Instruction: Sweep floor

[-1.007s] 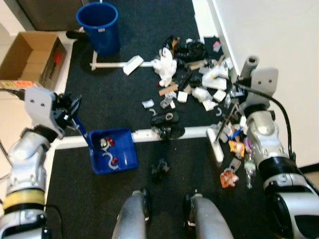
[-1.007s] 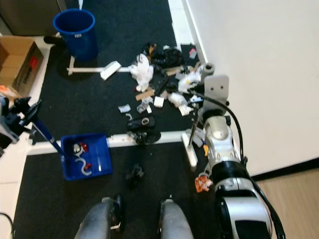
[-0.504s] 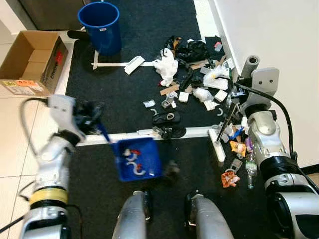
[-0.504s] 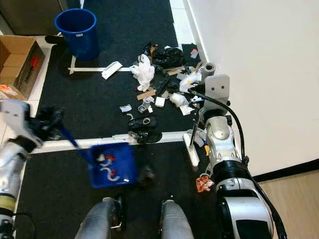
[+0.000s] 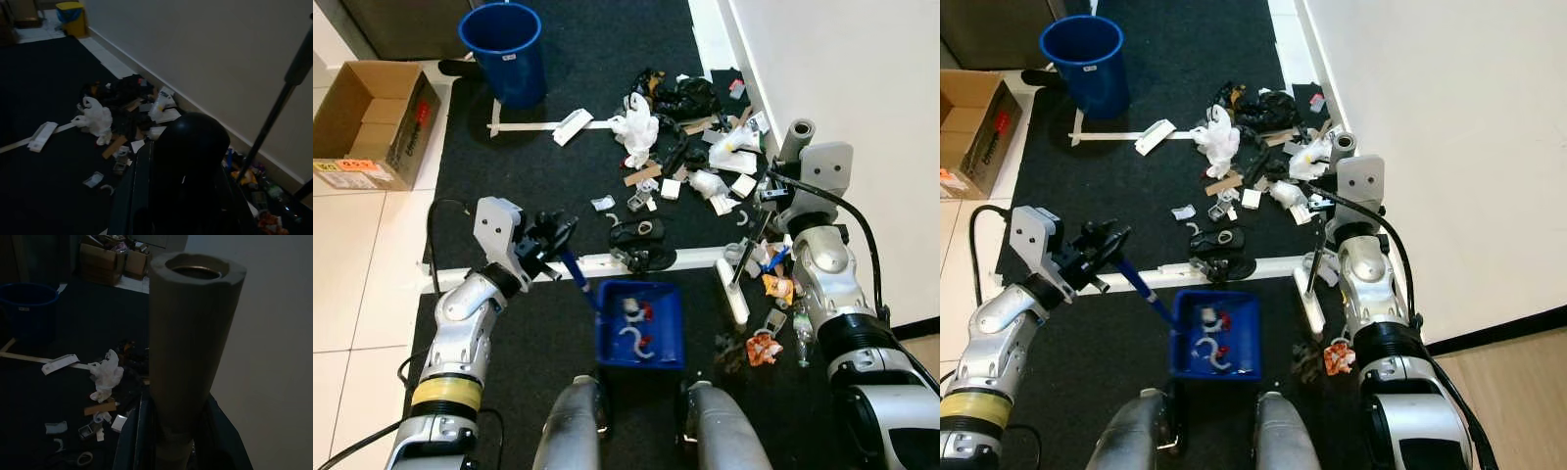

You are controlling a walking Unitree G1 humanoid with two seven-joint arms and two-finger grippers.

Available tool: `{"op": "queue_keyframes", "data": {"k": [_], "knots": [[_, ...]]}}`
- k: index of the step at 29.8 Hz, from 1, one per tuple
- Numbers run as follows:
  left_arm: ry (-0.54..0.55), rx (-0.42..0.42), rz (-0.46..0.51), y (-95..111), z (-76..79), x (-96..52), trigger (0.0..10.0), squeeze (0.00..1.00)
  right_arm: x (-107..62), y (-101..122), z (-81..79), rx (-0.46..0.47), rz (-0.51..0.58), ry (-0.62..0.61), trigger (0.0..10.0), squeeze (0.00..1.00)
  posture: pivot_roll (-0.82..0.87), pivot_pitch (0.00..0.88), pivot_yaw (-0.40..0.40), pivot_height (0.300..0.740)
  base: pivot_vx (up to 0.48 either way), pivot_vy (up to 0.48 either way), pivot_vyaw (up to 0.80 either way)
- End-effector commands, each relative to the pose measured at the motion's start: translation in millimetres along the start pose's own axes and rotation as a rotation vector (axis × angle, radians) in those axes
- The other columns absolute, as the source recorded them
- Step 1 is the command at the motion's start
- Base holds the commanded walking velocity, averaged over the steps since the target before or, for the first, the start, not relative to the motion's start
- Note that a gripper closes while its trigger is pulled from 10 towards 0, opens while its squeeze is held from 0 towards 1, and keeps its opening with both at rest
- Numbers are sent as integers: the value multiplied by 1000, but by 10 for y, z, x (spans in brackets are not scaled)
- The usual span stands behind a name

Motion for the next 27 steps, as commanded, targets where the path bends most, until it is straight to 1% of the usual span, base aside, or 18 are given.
{"op": "queue_keyframes", "data": {"k": [1, 3, 5, 6, 7, 9, 10, 11, 12, 14, 15, 17, 18, 20, 21, 23, 26, 27], "knots": [[3, 20, 11, 34, -31, -52, 10000, 0, 6, 104, 142, -36, 53, -45, 10000, 0, -26, 227, -61, 740, 0, 0, 0], [5, 19, 3, 39, -47, -67, 10000, 0, 15, 180, 239, -121, 92, -74, 10000, 0, -23, 227, -59, 740, 0, 0, 0], [2, 17, -8, 17, -38, -76, 10000, 0, 16, 229, 284, -202, 121, -80, 10000, 0, -25, 227, -57, 740, 0, 0, 0], [2, 17, -8, 17, -38, -76, 10000, 0, 16, 229, 284, -202, 121, -80, 10000, 0, -25, 227, -57, 740, 0, 0, 0], [-2, 17, -14, 0, -25, -80, 10000, 0, 15, 233, 298, -251, 124, -80, 10000, 0, -26, 228, -56, 740, 0, 0, 0], [-5, 14, -20, -25, -6, -83, 10000, 0, 9, 202, 332, -258, 107, -87, 10000, 0, -26, 228, -57, 740, 0, 0, 0], [-15, 11, -31, -56, 19, -89, 10000, 0, -5, 157, 385, -267, 84, -107, 10000, 0, -25, 230, -57, 740, 0, 0, 0], [-15, 11, -31, -56, 19, -89, 10000, 0, -5, 157, 385, -267, 84, -107, 10000, 0, -25, 230, -57, 740, 0, 0, 0], [-18, 15, -38, -78, 36, -93, 10000, 0, -22, 102, 433, -254, 56, -125, 10000, 0, -28, 234, -58, 740, 0, 0, 0], [-23, 21, -49, -111, 58, -97, 10000, 0, -61, -3, 503, -284, 4, -146, 10000, 0, -28, 236, -59, 740, 0, 0, 0], [-23, 21, -49, -111, 58, -97, 10000, 0, -61, -3, 503, -284, 4, -146, 10000, 0, -28, 236, -59, 740, 0, 0, 0], [-25, 51, -65, -151, 76, -98, 10000, 0, -115, -119, 541, -260, -38, -150, 10000, 0, -30, 239, -59, 740, 0, 0, 0], [-25, 51, -65, -151, 76, -98, 10000, 0, -115, -119, 541, -260, -38, -150, 10000, 0, -30, 239, -59, 740, 0, 0, 0], [-50, 97, -95, -216, 128, -92, 10000, 0, -198, -290, 623, -165, -96, -194, 10000, 0, -30, 241, -56, 740, 0, 0, 0], [-50, 97, -95, -216, 128, -92, 10000, 0, -198, -290, 623, -165, -96, -194, 10000, 0, -30, 241, -56, 740, 0, 0, 0], [-68, 110, -120, -255, 150, -86, 10000, 0, -248, -378, 674, -124, -125, -228, 10000, 0, -27, 242, -49, 740, 0, 0, 0], [-78, 123, -128, -253, 149, -80, 10000, 0, -261, -390, 686, -112, -125, -237, 10000, 0, -27, 243, -47, 740, 0, 0, 0], [-88, 141, -139, -241, 131, -61, 10000, 0, -271, -400, 695, -119, -127, -243, 10000, 0, -27, 243, -45, 740, 0, 0, 0]]}}
Point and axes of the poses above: a point about 5 cm out from each wrist's last joint towards the gripper, its own x axis pointing out of the wrist towards the gripper, its own y axis along the axis of the wrist's last joint, z = x × y, the point moved 2 cm from there along x, pointing out of the wrist towards the gripper, and after that the axes turned 1 degree about -x, right-handed, at the moved point
